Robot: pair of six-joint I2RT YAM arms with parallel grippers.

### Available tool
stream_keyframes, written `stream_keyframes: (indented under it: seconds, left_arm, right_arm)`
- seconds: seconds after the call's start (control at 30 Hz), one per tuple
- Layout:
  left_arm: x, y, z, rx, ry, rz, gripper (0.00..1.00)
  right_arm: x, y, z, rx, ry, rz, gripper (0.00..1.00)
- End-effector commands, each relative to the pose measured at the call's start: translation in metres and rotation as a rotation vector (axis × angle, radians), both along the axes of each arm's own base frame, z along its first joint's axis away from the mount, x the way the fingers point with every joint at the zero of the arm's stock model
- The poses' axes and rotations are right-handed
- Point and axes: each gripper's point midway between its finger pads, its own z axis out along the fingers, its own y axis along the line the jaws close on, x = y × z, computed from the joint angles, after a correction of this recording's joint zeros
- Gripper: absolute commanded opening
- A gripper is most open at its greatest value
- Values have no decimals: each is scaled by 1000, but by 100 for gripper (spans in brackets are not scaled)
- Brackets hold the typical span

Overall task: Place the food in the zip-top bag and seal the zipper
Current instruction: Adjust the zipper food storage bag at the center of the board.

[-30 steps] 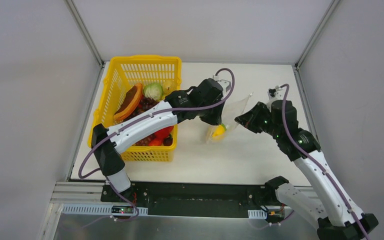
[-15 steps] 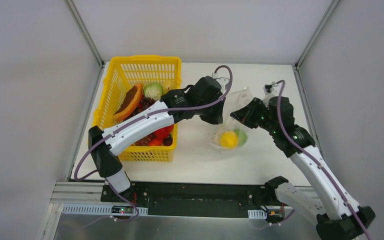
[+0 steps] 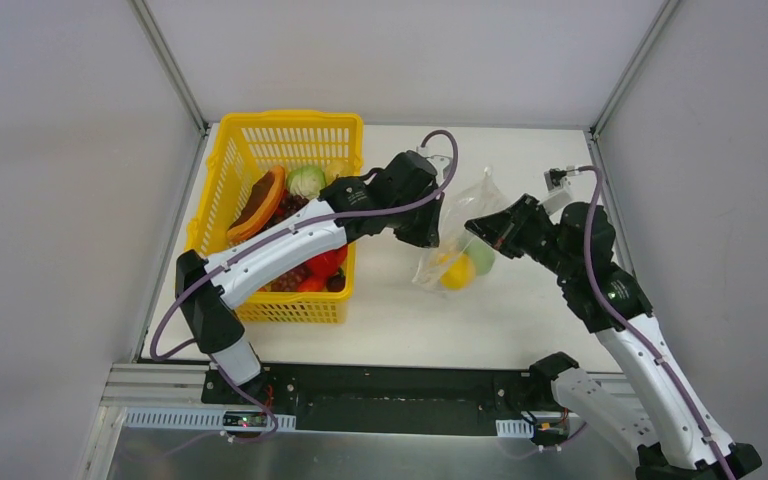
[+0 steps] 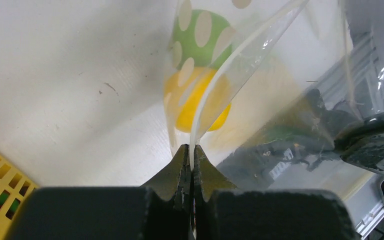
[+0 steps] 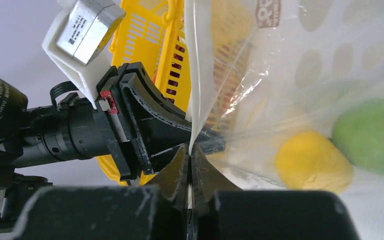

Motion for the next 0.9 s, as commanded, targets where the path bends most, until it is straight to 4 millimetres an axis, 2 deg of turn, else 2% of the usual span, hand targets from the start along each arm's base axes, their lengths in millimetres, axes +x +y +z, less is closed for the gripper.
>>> stream_keyframes:
  seconds: [0.0, 0.07, 0.17, 0.23, 0.27, 0.33, 0.37, 0.5, 0.57, 0.63, 0.73, 0.8, 0.87]
  left_arm:
    - [-9, 1, 38, -73, -55, 12, 0]
    - [-3, 4, 27, -53, -62, 50, 0]
    - [10, 20, -13, 73, -53, 149, 0]
    - [14, 26, -33, 119, -29, 189, 0]
    - [13, 27, -37, 118, -15, 194, 0]
    - [12, 24, -23, 52, -31, 202, 0]
    - [14, 17, -11, -14, -53, 200, 0]
    - [4, 14, 33, -112, -77, 128, 0]
    - [-2, 12, 40, -119, -71, 87, 1]
    - [1, 13, 24, -80, -61, 100, 1]
    - [11, 9, -25, -29, 27, 153, 0]
    - [6, -2, -46, -56, 106, 125, 0]
    - [3, -9, -43, -75, 114, 108, 0]
  right_arm:
    - [5, 3, 11, 72, -35, -13, 0]
    - [11, -1, 4, 48, -15, -49, 0]
    - [17, -9, -11, -28, 49, -98, 0]
    - [15, -10, -12, -45, 56, -89, 0]
    - [13, -11, -10, -46, 51, -89, 0]
    - [10, -12, -1, -43, 26, -85, 0]
    - [9, -13, 5, -45, 7, -78, 0]
    - [-2, -11, 34, -65, -51, -16, 0]
    - [-2, -12, 32, -88, -54, -9, 0]
    - [3, -14, 13, -117, -30, -29, 0]
    - [9, -14, -42, -169, 96, -43, 0]
    - [0, -7, -70, -171, 187, 12, 0]
    - [-5, -4, -74, -165, 213, 34, 0]
